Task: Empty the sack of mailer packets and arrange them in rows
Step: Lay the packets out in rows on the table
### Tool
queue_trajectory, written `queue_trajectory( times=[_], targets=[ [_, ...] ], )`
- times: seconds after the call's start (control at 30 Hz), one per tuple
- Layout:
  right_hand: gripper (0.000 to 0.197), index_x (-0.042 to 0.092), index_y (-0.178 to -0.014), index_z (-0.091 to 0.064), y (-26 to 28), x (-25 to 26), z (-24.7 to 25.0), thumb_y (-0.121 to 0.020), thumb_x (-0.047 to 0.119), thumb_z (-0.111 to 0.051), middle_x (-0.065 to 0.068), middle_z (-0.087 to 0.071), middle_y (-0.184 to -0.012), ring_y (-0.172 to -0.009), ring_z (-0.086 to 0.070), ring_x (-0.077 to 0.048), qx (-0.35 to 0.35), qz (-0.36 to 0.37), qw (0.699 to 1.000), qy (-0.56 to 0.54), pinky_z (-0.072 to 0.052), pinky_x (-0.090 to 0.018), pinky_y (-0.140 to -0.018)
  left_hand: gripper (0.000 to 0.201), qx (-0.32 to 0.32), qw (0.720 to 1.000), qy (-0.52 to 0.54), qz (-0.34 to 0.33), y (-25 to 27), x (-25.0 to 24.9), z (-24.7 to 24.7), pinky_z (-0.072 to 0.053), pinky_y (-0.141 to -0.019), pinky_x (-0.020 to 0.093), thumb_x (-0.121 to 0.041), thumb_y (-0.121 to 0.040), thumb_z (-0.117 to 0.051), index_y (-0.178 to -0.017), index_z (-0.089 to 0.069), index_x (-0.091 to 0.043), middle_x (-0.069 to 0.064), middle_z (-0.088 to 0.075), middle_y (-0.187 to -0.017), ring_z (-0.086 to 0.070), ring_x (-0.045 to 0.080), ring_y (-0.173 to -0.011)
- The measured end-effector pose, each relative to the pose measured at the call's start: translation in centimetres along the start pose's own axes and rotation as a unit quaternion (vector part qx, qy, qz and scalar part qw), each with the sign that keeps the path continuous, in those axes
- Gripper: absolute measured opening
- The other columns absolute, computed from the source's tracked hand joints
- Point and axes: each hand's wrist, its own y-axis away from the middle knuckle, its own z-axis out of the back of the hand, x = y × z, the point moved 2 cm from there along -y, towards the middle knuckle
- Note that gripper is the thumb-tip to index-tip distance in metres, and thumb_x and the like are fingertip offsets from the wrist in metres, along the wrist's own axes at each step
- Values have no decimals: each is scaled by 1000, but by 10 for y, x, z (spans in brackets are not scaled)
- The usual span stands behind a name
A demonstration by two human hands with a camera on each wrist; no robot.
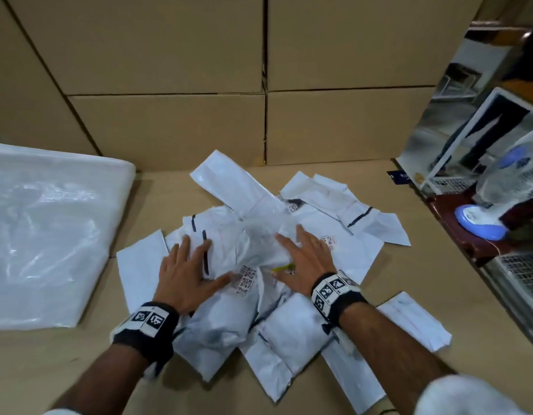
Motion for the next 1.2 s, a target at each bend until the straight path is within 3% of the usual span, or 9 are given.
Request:
queue_trajectory(
  times=[0.2, 0.33, 0.47, 0.57, 0.67, 0.87, 0.93, 1.03, 1.2],
  targets=[
    [88, 30, -159, -14, -16, -1, 2, -89, 61, -57, -16, -11, -166, -150, -18, -33, -72, -90, 992, 57, -16, -58, -120, 116, 54, 995, 86, -17, -44, 6, -10, -26, -120, 39, -96, -63, -43, -156, -11, -35, 13, -3, -165, -20, 29, -150],
    [83, 31, -150, -36, -8, -30, 3, -79, 69, -56, -12, -20, -164, -149, -21, -32, -82, -102, 989, 73, -15, -61, -117, 108, -35, 999, 27, 15, -30, 9, 12, -20, -119, 52, -93, -72, -18, -157, -15, -25, 15, -14, -163, -15, 32, -150],
    [76, 28, -139, -46, 9, -44, -1, -75, 65, -65, -7, -21, -164, -152, -15, -29, -59, -39, 997, -26, -9, -54, -122, 115, 58, 996, 62, 24, -8, 28, -2, -16, -120, 53, -97, -63, -41, -155, -18, -32, 11, -12, -164, -13, 30, -150],
    [59, 30, -120, -60, 23, -30, -6, -70, 60, -66, -4, -48, -141, -138, -38, -29, -46, 77, 994, -61, -27, -46, -116, 75, 25, 986, 161, -26, -6, 23, -1, -46, -99, 42, -85, -64, -64, -118, -56, -32, -8, -57, -122, -57, 18, -115],
    [32, 33, -95, -66, 37, -14, 4, -70, 52, -66, 9, -63, -108, -108, -58, -19, -39, 180, 974, -132, -43, -39, -94, 50, -12, 961, 276, -18, -4, 9, 8, -56, -71, 35, -71, -75, -68, -79, -62, -21, -11, -67, -78, -66, 10, -72],
    [33, 30, -96, -67, 38, -61, 43, -77, 57, -69, 18, -65, -100, -97, -59, -6, -174, 150, 960, -160, -32, -36, -110, 61, -1, 973, 231, -27, 5, -28, 9, -51, -63, 32, -63, -55, -86, -86, -50, -24, -9, -65, -78, -61, 8, -69],
    [41, 31, -106, -67, 30, -91, 49, -74, 55, -71, 3, -62, -119, -121, -55, -22, -256, 105, 957, -83, -20, -45, -120, 65, -28, 975, 220, -25, 8, -44, 10, -49, -63, 29, -63, -54, -87, -89, -46, -26, -10, -64, -76, -60, 5, -68],
    [91, 36, -147, -40, 12, -122, 44, -67, 73, -65, -15, -21, -162, -152, -11, -35, -131, 39, 989, 59, 2, -56, -122, 66, -120, 975, 181, -48, -3, -68, 15, -51, -72, 36, -71, -57, -81, -97, -48, -31, -10, -62, -87, -59, 12, -82],
    [103, 39, -158, -12, -42, -144, 34, -74, 67, -65, -9, 6, -168, -155, -1, -31, -10, 10, 1000, 14, -11, -56, -123, 119, -28, 993, -51, -99, -44, -116, -6, -42, -101, 42, -89, -51, -61, -144, -40, -19, 7, -56, -133, -53, 30, -120]
  ],
)
